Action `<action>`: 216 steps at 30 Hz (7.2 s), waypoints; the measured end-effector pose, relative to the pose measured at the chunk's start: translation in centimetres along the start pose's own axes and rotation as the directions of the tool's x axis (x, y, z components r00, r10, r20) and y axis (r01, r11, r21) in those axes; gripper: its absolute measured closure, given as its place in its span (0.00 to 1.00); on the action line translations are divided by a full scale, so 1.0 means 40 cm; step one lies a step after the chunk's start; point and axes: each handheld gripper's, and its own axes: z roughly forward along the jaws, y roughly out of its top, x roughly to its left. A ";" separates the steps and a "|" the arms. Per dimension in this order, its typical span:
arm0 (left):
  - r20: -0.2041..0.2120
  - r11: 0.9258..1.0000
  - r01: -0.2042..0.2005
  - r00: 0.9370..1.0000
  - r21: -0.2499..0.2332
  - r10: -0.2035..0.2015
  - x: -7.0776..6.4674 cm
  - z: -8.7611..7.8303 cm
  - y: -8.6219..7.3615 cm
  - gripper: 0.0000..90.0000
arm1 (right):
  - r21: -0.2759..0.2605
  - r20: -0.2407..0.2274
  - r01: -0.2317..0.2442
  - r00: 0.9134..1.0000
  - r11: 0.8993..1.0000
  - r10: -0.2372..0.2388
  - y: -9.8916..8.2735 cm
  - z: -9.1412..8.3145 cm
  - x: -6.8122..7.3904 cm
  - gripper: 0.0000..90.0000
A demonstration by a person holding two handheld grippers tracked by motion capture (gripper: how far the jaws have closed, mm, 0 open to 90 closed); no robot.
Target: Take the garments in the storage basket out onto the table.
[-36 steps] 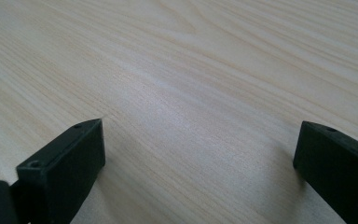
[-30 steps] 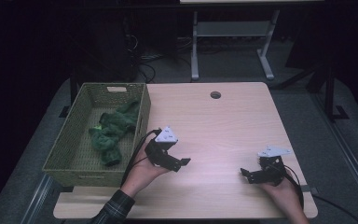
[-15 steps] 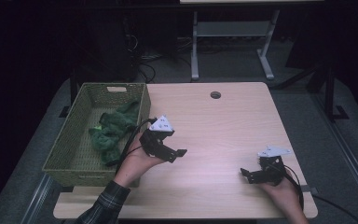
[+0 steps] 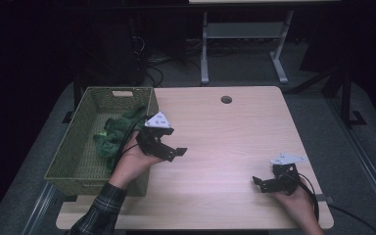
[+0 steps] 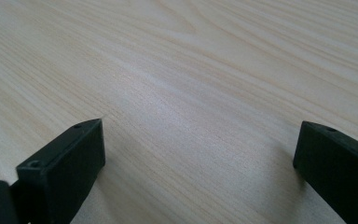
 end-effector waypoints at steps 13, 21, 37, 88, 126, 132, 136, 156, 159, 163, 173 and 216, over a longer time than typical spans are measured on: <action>-0.075 1.000 0.008 0.997 0.020 -0.006 0.054 -0.066 0.000 0.15 | 0.000 0.002 -0.001 1.000 1.000 0.001 0.000 0.000 0.000 0.02; -0.112 0.999 0.037 0.993 0.031 -0.034 0.092 -0.098 -0.016 0.15 | 0.002 0.000 -0.004 1.000 1.000 0.004 0.000 0.000 0.001 0.02; -0.214 0.994 0.066 0.976 0.089 -0.045 0.184 -0.147 -0.049 0.16 | 0.002 0.000 -0.006 1.000 1.000 0.006 0.000 0.000 0.001 0.02; -0.394 0.914 0.243 0.913 0.326 -0.103 0.370 -0.072 -0.254 0.39 | 0.000 0.001 -0.003 1.000 1.000 0.003 0.000 0.000 0.000 0.02; -0.261 0.875 0.392 0.910 0.283 -0.323 0.346 -0.193 -0.169 0.89 | -0.001 0.001 -0.002 1.000 1.000 0.002 0.000 0.000 0.000 0.02; -0.245 0.900 0.363 0.920 0.241 -0.305 0.321 -0.236 -0.123 0.90 | 0.000 0.001 -0.002 1.000 1.000 0.002 0.000 0.000 0.000 0.02; -0.229 0.914 0.345 0.927 0.212 -0.297 0.306 -0.263 -0.095 0.90 | -0.001 0.001 -0.003 1.000 1.000 0.003 0.000 0.000 0.000 0.02; -0.203 0.954 0.287 0.942 0.081 -0.266 0.245 -0.396 0.002 0.91 | -0.001 0.001 -0.003 1.000 1.000 0.003 0.000 0.000 0.000 0.02; -0.210 0.960 0.273 0.944 0.059 -0.256 0.232 -0.414 0.022 0.91 | -0.001 0.001 -0.003 1.000 1.000 0.003 0.000 0.000 0.000 0.02; -0.222 0.970 0.242 0.947 0.026 -0.230 0.209 -0.447 0.071 0.91 | 0.000 0.001 -0.001 1.000 1.000 0.001 0.000 0.000 0.000 0.02; -0.190 0.983 0.183 0.965 -0.011 -0.182 0.159 -0.451 0.153 0.91 | 0.000 0.001 -0.003 1.000 1.000 0.003 0.000 0.000 0.000 0.02; 0.154 0.997 0.058 0.986 0.049 -0.065 -0.089 0.006 0.279 0.91 | 0.001 0.000 -0.007 1.000 1.000 0.007 0.000 0.000 0.001 0.02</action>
